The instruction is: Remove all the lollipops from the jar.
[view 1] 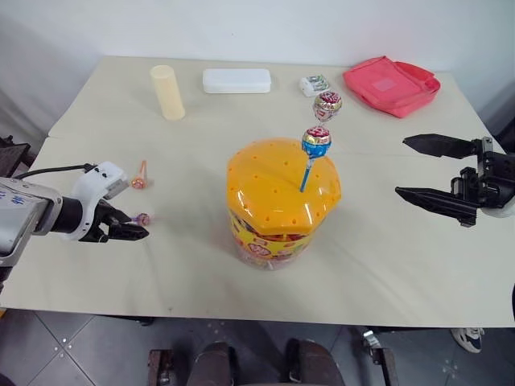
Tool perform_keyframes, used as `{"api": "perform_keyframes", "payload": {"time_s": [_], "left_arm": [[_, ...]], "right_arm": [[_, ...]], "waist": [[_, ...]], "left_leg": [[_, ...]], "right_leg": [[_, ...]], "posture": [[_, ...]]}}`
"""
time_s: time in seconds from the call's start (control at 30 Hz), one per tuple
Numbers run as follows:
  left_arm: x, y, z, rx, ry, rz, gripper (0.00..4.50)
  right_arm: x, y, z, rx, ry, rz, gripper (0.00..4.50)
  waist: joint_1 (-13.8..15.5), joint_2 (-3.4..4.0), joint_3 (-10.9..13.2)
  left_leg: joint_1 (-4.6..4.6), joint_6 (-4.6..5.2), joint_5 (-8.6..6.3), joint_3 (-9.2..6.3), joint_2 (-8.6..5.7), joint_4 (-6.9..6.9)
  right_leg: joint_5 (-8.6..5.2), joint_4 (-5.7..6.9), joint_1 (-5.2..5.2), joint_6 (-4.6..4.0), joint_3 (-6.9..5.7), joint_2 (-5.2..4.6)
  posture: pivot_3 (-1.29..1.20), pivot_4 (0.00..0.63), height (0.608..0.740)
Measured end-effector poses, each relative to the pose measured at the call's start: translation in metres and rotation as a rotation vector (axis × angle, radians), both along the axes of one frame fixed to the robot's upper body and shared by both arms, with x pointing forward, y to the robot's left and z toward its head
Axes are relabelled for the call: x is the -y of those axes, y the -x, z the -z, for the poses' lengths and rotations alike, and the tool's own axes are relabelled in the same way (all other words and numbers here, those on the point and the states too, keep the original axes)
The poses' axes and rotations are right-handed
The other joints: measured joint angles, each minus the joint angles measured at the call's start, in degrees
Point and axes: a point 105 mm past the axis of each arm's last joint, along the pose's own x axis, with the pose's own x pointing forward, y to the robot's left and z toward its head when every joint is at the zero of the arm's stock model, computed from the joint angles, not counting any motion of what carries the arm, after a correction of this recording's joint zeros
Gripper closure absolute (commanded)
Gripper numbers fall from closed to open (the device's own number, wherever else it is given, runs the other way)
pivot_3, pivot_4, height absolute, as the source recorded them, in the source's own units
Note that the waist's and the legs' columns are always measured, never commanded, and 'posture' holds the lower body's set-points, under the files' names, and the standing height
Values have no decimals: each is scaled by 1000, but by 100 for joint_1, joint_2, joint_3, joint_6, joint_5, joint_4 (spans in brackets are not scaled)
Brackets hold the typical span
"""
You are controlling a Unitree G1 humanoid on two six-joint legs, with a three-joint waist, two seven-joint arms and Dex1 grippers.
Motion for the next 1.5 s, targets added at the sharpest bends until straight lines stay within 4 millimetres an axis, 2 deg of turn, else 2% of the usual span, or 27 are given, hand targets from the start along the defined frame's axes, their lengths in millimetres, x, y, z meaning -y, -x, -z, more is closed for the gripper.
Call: {"api": "perform_keyframes", "payload": {"time_s": [0.03, 0.2, 0.4, 0.5, 0.73, 0.87, 0.97, 1.27, 1.5], "left_arm": [[2, 0, -5, 12, 3, 14, 15], [18, -5, -52, 171, 22, 123, 15], [35, 0, -74, 259, 127, 269, 15], [50, 4, -81, 357, 283, 405, 15], [59, 20, -77, 528, 531, 658, 15], [58, 29, -84, 623, 647, 771, 15], [54, 36, -80, 630, 682, 838, 15], [51, 42, -74, 641, 724, 887, 15], [51, 43, -71, 638, 731, 884, 15]], "right_arm": [[0, 0, 0, -1, 1, -4, 0], [0, 2, -7, 20, 18, -21, 0], [-1, 0, -9, 5, 21, -4, 0], [-4, -1, -11, -13, 34, 21, 0], [-33, 2, -7, -64, 92, -19, 0], [-53, 6, -14, -50, 76, -76, 0], [-68, 11, -20, -48, 61, -129, 0], [-94, 21, -28, -65, 59, -258, 0], [-105, 36, -15, -163, 113, -347, 0]], "waist": [[-1, 0, 0], [5, 0, 0], [-8, 0, 0], [-3, 8, -3], [-12, 8, -3], [-4, 8, -3], [-19, 8, -3], [-14, 8, -3], [-23, 8, -3]], "left_leg": [[0, 0, 0, 0, 0, 0], [0, 0, 0, 1, -1, 0], [0, 0, 0, 3, 0, -1], [1, 0, 0, 3, 1, 2], [0, 0, 0, 5, 2, 3], [1, 0, 0, 2, 1, 8], [1, 0, 0, 2, 0, 8], [0, 1, -1, -2, 0, 7], [1, 1, -1, -2, 0, 6]], "right_leg": [[0, 1, 0, 0, 0, 0], [0, 0, -1, 0, 2, 0], [0, 1, -2, 0, 2, 0], [0, 4, -3, 0, 5, 0], [0, 3, -4, 0, 3, 0], [0, 5, -1, 0, 2, 0], [0, 5, -2, 0, 2, 0], [0, 5, -1, 0, 0, -2], [0, 4, -1, 0, -1, -2]], "posture": [[0, 150, 740], [0, 150, 740], [0, 150, 740], [0, 150, 740], [0, 150, 740], [0, 150, 740], [0, 150, 740], [0, 150, 740], [0, 150, 740]]}}
